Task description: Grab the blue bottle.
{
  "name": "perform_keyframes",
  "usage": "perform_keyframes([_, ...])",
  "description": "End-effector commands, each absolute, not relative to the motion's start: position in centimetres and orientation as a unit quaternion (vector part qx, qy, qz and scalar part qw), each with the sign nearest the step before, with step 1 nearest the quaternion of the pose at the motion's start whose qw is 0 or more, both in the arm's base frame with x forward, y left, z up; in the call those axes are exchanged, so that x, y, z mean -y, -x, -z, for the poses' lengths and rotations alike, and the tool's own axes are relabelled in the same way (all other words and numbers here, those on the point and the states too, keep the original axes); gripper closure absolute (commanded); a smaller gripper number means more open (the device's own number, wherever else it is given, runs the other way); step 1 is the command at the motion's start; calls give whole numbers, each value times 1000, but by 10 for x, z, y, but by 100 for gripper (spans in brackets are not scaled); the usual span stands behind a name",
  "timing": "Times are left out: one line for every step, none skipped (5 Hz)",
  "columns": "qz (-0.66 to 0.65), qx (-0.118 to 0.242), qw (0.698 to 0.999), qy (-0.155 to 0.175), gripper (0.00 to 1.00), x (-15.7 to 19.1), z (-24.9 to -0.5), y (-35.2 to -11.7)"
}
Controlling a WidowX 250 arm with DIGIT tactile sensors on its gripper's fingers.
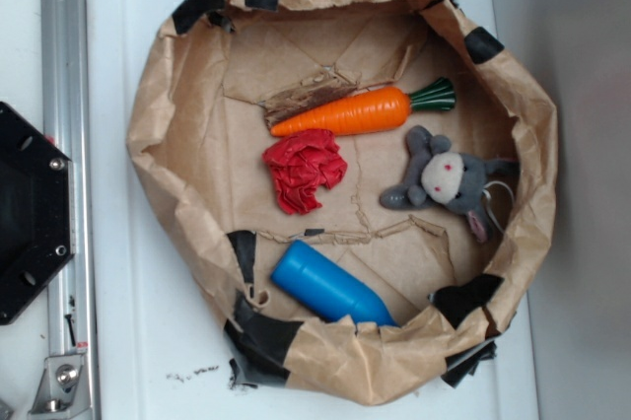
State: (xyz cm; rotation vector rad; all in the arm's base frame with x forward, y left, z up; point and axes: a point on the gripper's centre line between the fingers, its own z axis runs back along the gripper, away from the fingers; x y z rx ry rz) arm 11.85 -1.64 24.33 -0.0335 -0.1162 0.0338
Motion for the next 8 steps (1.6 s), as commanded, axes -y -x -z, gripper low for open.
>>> perform_keyframes([-17,58,998,17,0,16,-243,-118])
perform_keyframes([-27,72,995,-64,0,-20,-206,-168])
perform_keyframes([19,80,997,-1,0,-20,-178,-222])
perform_keyframes([56,54,995,55,0,-11,-147,-265])
perform_keyframes([117,18,988,102,0,10,-109,-280])
perform_keyframes([177,1,980,86,0,42,-82,-269])
perform_keyframes([237,-5,969,75,0,84,-60,-248])
perform_keyframes([266,-7,959,94,0,102,-44,-234])
